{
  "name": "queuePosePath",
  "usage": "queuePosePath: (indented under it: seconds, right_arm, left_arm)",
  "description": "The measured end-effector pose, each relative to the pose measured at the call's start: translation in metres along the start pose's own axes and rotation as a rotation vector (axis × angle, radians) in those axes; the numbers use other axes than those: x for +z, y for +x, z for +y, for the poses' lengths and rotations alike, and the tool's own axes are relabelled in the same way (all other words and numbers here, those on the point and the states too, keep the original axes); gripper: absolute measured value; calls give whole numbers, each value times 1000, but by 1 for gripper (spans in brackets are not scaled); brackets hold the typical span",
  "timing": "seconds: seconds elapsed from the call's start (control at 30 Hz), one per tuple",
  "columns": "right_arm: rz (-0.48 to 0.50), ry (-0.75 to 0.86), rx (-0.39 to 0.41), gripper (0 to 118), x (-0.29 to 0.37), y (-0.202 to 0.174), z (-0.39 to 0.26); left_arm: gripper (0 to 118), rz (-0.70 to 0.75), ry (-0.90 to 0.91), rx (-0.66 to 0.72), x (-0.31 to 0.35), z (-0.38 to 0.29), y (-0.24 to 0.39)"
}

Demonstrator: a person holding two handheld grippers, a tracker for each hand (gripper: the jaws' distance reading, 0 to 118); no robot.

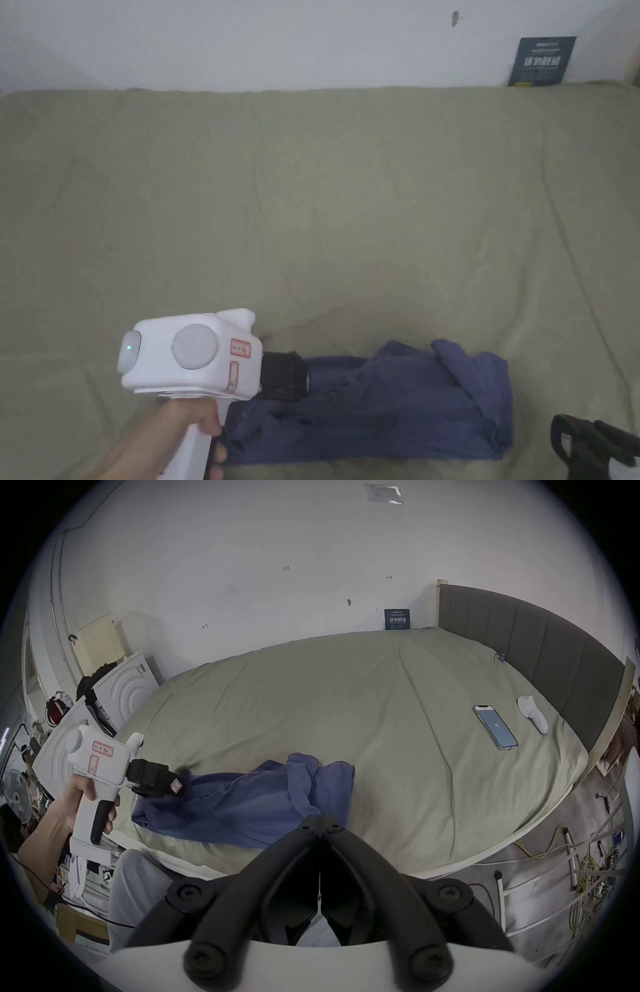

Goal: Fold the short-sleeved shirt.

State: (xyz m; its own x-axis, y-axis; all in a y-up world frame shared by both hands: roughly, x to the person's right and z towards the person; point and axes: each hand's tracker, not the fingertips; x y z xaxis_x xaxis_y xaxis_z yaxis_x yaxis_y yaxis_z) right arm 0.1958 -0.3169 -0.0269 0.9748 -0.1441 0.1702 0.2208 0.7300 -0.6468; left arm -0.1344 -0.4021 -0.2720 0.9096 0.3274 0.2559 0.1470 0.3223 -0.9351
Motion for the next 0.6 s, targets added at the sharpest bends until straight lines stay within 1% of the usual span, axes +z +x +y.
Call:
queuePosePath:
  seconds: [0.07, 0.1, 0.17, 0.2, 0.23, 0.27, 0.3, 0.33, 0.37, 0.4, 0.43, 0.47, 0.5, 0.53, 0.6]
  right_arm:
    - [1, -1, 4, 1, 0, -1, 0]
    - [5, -3, 8, 1, 0, -2, 0]
    - [8, -3, 13, 1, -1, -5, 1]
    - [13, -2, 18, 1, -1, -7, 2]
    - [21, -2, 23, 1, -1, -9, 2]
    - [26, -1, 26, 1, -2, -11, 3]
    - [33, -1, 27, 1, -3, -13, 3]
    - [44, -3, 27, 1, -4, -14, 3]
    - [52, -5, 26, 1, -6, -16, 3]
    - [58, -7, 23, 1, -6, -18, 3]
    - [65, -8, 23, 1, -7, -20, 3]
    - [71, -13, 24, 1, -8, -21, 2]
    - [72, -15, 25, 1, -9, -23, 2]
    - [72, -17, 27, 1, -9, -24, 1]
    - [76, -22, 27, 1, -9, -24, 1]
  left_arm:
    - [112, -8, 4, -6, 12, -6, 1]
    - [112, -25, 49, -14, 35, 4, 1]
    - [111, -20, 74, -32, 62, 0, -4]
    - [107, -32, 112, -36, 78, -3, -11]
    - [98, -74, 149, -23, 84, -9, -25]
    - [79, -83, 167, 11, 94, -13, -35]
    - [32, -89, 187, 37, 101, -17, -43]
    - [5, -61, 191, 26, 106, -21, -54]
    - [5, -68, 214, 56, 106, -27, -61]
    - [5, -17, 237, 71, 105, -29, -70]
    - [5, -28, 192, 57, 100, -30, -78]
    - [5, -58, 138, 99, 92, -34, -84]
    - [5, -75, 128, 142, 86, -36, -88]
    - [5, -125, 110, 179, 78, -36, -90]
    - [5, -209, 114, 206, 62, -33, -86]
